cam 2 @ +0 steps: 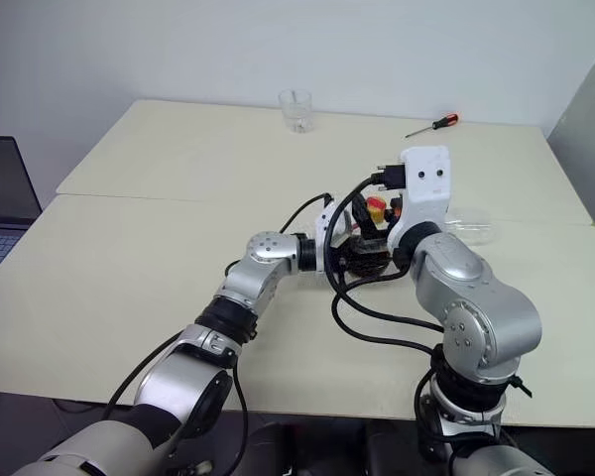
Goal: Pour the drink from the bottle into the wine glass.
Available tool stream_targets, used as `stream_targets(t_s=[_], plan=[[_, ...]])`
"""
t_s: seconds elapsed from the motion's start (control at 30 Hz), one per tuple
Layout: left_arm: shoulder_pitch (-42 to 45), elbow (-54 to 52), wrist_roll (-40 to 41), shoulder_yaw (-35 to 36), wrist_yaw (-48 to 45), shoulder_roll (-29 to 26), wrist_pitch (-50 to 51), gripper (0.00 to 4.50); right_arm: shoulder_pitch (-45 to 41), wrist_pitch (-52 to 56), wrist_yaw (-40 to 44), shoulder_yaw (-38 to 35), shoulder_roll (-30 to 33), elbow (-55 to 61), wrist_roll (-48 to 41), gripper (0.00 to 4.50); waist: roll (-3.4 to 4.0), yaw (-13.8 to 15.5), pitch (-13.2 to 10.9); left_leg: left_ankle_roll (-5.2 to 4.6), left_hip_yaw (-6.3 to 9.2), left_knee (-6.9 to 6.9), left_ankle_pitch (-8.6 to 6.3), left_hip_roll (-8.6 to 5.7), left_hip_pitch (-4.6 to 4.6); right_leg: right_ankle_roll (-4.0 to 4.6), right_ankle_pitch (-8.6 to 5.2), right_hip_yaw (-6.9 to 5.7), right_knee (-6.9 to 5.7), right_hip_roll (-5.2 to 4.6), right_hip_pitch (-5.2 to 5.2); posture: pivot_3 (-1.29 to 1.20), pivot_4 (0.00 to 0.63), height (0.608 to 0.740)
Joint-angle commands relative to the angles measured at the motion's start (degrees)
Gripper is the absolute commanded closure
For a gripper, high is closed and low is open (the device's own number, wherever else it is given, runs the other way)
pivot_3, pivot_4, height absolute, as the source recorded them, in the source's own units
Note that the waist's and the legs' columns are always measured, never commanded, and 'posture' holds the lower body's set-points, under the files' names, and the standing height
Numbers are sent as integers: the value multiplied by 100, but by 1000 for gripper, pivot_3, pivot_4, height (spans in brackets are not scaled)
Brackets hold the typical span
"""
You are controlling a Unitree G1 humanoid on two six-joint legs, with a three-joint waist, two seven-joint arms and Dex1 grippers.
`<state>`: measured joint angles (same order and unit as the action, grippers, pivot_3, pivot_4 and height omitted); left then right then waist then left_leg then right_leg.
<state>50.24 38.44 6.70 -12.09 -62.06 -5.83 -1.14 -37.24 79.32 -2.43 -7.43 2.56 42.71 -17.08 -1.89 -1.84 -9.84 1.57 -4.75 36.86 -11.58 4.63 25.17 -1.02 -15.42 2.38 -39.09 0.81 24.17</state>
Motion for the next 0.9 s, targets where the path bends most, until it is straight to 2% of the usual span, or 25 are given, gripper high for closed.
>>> stream_targets(t_s=[0.03, 0.33, 0.7, 0.9], plan=[[87, -325, 123, 83, -42, 16, -62, 3470, 13, -156, 85, -327, 166, 297, 15, 0, 0, -1, 0, 0, 0, 0, 0, 0, 0, 0, 0, 1, 0, 0, 0, 0, 150, 740], [67, -334, 105, 79, -72, 1, -86, 3471, -22, -101, 604, -719, -110, 640, -572, 0, 0, 0, 0, 0, 2, 0, 0, 0, 0, -6, -3, -2, -1, 1, 0, 0, 150, 740], [85, -323, 107, 79, -94, -9, -90, 3471, 102, 159, 847, -854, -133, 907, -1049, 0, 0, 0, 0, 0, 2, 1, 0, 0, 0, -5, -3, -1, -1, 0, -1, 0, 150, 740], [84, -333, 100, 83, -79, 2, -88, 3472, -307, 196, 426, -462, -152, 538, -769, 0, 0, -9, 0, 0, 2, 1, 0, 0, -1, -5, -3, 0, -3, 1, 1, 0, 150, 740]])
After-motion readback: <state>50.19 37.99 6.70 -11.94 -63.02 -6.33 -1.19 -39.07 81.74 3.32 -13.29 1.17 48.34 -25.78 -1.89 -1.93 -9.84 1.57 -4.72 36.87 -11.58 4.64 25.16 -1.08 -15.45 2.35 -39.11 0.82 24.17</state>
